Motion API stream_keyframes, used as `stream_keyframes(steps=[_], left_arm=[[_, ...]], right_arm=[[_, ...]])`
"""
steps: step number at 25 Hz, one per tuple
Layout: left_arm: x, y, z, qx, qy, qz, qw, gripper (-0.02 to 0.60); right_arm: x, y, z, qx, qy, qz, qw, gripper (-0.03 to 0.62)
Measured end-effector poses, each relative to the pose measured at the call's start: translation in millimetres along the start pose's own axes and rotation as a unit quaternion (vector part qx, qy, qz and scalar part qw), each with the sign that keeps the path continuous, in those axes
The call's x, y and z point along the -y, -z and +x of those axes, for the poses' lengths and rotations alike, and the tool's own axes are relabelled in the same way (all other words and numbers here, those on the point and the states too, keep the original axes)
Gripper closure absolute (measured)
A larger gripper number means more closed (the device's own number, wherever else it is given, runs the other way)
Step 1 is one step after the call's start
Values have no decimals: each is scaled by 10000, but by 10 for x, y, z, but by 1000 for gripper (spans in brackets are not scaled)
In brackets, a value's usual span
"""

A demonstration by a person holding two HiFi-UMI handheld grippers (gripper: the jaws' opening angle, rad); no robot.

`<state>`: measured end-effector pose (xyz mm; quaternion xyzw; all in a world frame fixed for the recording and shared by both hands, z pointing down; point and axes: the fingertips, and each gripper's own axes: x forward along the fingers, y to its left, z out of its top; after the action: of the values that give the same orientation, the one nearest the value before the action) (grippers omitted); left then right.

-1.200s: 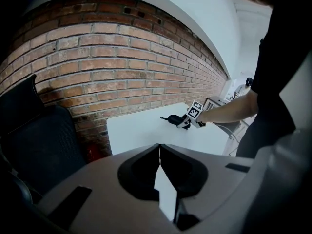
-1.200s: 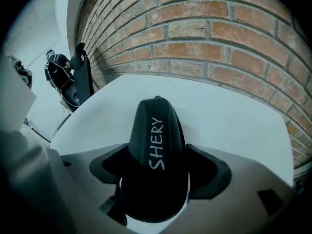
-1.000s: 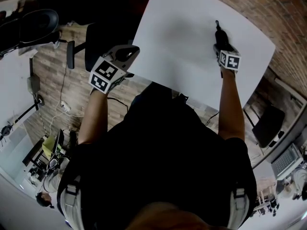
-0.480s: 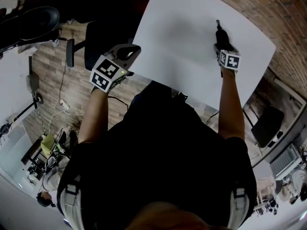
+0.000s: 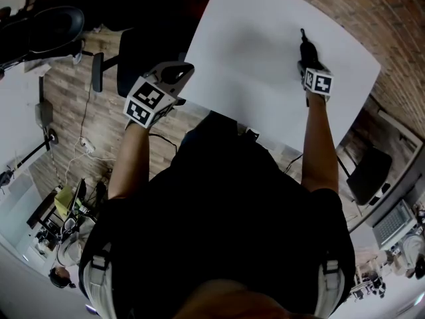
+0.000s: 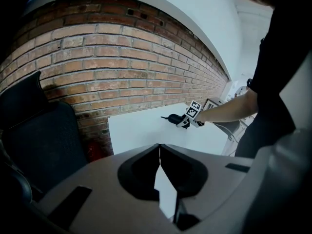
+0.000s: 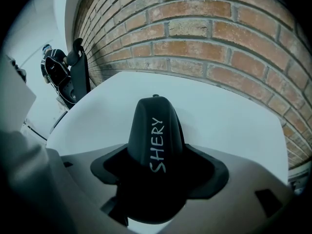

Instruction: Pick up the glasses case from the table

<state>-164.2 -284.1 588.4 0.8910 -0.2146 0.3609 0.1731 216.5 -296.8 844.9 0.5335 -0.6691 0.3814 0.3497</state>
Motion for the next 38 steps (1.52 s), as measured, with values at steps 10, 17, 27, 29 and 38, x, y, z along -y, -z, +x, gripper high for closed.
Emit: stream_keyframes(steps=[10,17,27,29,38], left_arm=[[-32,0,-198,240,-224,-14,9995,572],[47,-1,-314,279,-259,-17,9993,572],[164,-36,-477,460,-271,-117,9985,572],[209,-53,-509,483,-272,-114,9984,572],[391,-141,-675,616,-343,-34,9975,572]], right_arm=[[-20,-1,-11,-37,-35,110,9999,256],[-69,-135,-145,245,-6,43,9997,263],[-122,-264,-316,478,-72,-16,9988,263],[-146,-290,-368,511,-107,-3,9986,263],[-251,-412,-654,760,-279,75,9967,263]])
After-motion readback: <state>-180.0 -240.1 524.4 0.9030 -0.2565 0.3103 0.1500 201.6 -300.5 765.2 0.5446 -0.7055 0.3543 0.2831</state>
